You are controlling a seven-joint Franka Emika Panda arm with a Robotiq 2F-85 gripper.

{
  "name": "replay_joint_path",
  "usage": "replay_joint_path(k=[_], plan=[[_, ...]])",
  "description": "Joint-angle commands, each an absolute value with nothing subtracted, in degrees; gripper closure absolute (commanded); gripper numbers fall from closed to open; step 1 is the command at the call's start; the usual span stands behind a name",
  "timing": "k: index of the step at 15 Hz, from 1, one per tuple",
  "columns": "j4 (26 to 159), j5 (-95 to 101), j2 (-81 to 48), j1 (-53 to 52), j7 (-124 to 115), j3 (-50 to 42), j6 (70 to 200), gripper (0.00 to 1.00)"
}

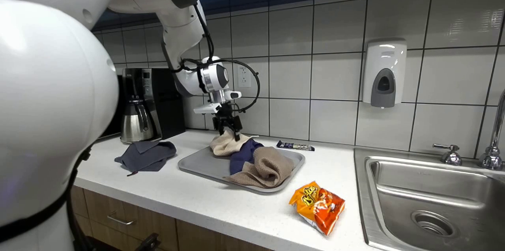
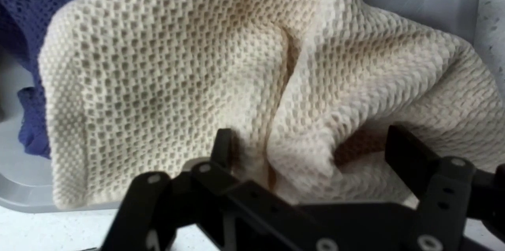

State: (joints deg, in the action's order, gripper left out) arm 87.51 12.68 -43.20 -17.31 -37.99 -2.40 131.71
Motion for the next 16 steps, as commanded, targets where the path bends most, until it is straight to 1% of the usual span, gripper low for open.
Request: replay_joint_path(k=[1,10,11,16], plan=[[83.4,11.6,-45.6,-17.5,-36.4,-2.8,129.3,0.26],[83.5,11.5,-45.4,-17.6,-36.6,-3.0,129.6,0.95],[83.9,11.5,-45.0,-17.6,-36.6,-3.1,129.7,1.00],[86.1,11.9,-42.5,-18.0,-37.1,-3.3,130.4,0.99]])
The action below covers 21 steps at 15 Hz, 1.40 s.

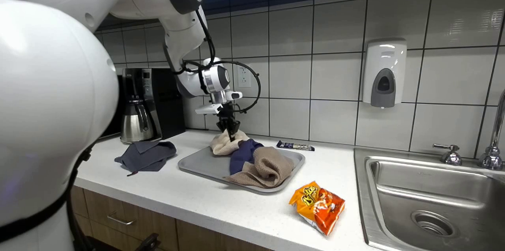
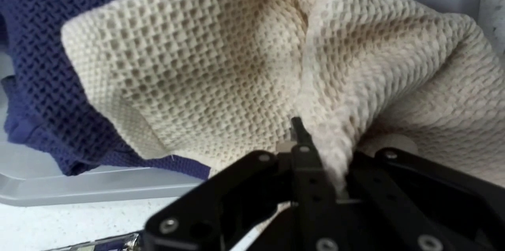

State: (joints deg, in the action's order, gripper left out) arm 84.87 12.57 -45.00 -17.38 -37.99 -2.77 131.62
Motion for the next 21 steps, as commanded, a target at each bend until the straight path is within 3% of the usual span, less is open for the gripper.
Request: replay_joint_path(k=[1,21], plan=[[86.7,12.0,-41.8,-18.1,-37.2,-3.3,130.6,0.99],[92.0,13.3,-30.5,-22.3,-37.5,-0.9,132.3,0.99]])
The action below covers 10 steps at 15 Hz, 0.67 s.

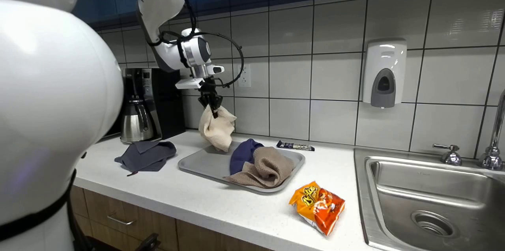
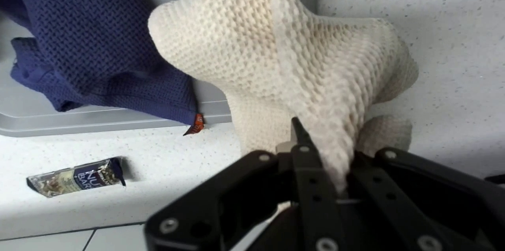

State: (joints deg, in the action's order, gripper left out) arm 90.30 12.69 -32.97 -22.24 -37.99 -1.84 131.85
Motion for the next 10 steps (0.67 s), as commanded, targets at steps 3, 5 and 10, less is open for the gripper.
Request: replay_joint_path(k=[3,5,10], plan=[[90.7,13.6,-31.0,-23.0,-37.2,-0.3,132.3,0.99],[89.6,13.8,-31.6,-23.6,-37.0,0.1,132.2,0.99],[86.2,14.2,-33.8,-25.3,-36.5,0.8,131.5,0.99]])
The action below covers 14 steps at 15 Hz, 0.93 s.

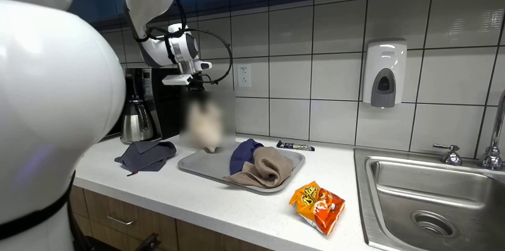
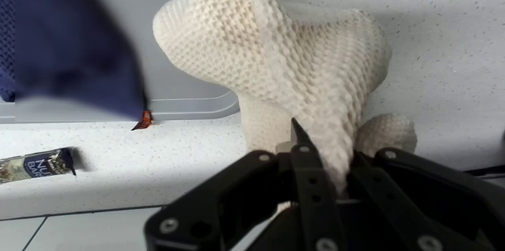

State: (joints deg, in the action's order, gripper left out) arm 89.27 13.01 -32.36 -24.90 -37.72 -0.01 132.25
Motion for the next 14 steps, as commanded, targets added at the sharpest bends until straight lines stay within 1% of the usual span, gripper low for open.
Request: replay_joint_path(k=[1,14], plan=[[85.4,14.3,-34.2,-25.7,-36.4,1.0,131.5,0.99],[72.9,14.1,-44.3,-29.5,-35.1,0.5,128.6,0.99]])
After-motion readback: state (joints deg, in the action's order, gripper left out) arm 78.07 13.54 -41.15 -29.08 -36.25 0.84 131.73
